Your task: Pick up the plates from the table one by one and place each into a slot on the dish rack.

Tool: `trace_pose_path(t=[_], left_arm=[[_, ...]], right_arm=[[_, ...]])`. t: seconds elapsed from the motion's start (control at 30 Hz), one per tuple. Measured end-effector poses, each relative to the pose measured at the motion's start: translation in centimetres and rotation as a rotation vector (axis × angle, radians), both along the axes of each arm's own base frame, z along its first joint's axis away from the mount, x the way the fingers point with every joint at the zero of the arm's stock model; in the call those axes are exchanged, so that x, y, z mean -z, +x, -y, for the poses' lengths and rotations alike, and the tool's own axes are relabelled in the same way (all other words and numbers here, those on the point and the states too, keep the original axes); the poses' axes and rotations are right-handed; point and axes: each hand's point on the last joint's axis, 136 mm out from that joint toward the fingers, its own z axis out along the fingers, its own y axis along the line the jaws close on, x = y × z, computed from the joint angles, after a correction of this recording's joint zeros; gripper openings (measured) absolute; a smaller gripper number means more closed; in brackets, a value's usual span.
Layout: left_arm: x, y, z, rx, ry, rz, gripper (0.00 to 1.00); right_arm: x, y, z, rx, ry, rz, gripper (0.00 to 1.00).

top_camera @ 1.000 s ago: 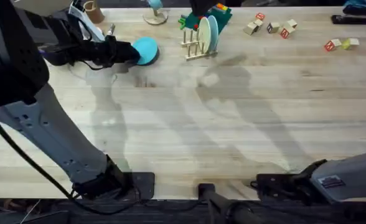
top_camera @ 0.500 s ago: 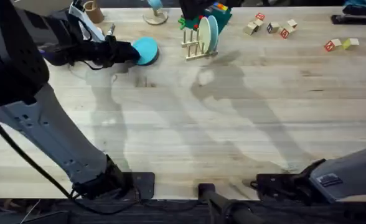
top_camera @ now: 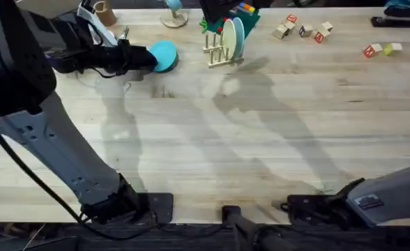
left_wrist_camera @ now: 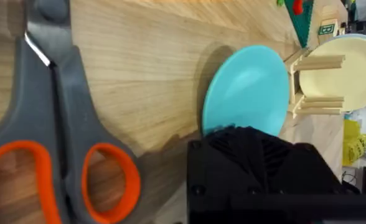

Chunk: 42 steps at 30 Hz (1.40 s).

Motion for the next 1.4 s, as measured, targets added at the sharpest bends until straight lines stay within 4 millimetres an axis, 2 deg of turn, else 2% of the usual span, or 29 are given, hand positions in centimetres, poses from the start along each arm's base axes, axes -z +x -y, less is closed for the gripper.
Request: trace_pose_path(t=[0.6, 0.97, 1.4], left_arm=[[0.0, 0.0, 0.0, 0.0, 0.0, 0.0, 0.039], [0.0, 0.0, 0.0, 0.0, 0.0, 0.0, 0.039], [0.0, 0.0, 0.0, 0.0, 0.0, 0.0, 0.039]], right_arm=[[-0.2, 0.3, -0.2, 0.0, 0.009, 0.013, 0.996], [-0.9, 0.6, -2.0, -0.046, 0.09, 0.024, 0.995], [2.7, 3.7, -5.9, -0.096, 0.137, -0.005, 0.996]])
